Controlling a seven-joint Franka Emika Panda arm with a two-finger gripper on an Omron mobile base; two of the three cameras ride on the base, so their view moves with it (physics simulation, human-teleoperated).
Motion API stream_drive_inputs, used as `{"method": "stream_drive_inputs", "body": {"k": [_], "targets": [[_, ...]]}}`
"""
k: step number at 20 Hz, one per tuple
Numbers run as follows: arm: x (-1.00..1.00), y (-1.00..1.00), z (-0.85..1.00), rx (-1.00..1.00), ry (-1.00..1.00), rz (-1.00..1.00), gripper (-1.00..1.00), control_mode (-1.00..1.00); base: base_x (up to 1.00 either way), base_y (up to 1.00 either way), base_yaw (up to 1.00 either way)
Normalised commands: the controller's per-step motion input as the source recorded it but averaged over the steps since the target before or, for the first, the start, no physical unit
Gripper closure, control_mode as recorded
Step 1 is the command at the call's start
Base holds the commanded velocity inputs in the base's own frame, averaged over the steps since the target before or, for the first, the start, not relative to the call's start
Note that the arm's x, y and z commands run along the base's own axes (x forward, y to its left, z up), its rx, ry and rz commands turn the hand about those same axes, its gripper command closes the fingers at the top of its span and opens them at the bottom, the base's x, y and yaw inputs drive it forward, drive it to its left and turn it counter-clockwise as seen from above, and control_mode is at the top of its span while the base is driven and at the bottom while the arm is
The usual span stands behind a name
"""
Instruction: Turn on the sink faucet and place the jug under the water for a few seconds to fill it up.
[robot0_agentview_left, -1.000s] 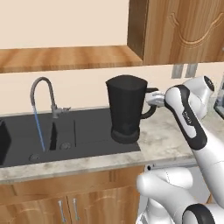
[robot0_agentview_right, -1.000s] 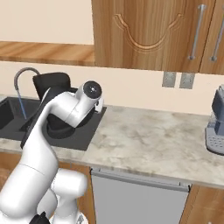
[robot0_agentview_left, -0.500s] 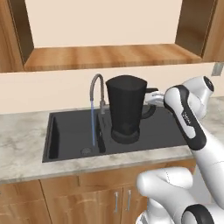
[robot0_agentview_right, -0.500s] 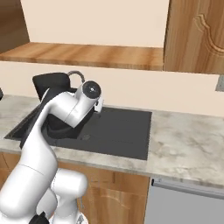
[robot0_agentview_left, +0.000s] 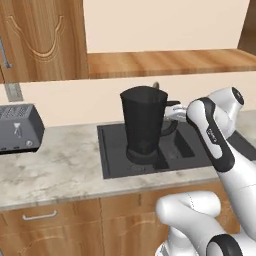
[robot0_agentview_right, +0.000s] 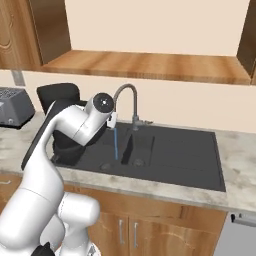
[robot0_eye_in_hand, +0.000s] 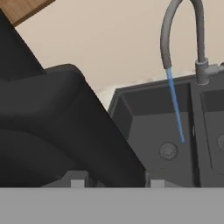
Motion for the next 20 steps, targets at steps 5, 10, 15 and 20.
{"method": "stream_drive_inputs", "body": {"k": [5, 10, 15, 20], "targets": [[0.0, 0.0, 0.0, 0.0, 0.0, 0.0, 1.0, 1.0, 0.2, 0.63, -0.02], [0.0, 0.0, 0.0, 0.0, 0.0, 0.0, 1.0, 1.0, 0.25, 0.57, -0.04], [0.0, 0.0, 0.0, 0.0, 0.0, 0.0, 1.0, 1.0, 0.26, 0.26, -0.07], [0.17, 0.06, 0.0, 0.0, 0.0, -0.17, 1.0, -1.0, 0.0, 0.0, 0.0]]}}
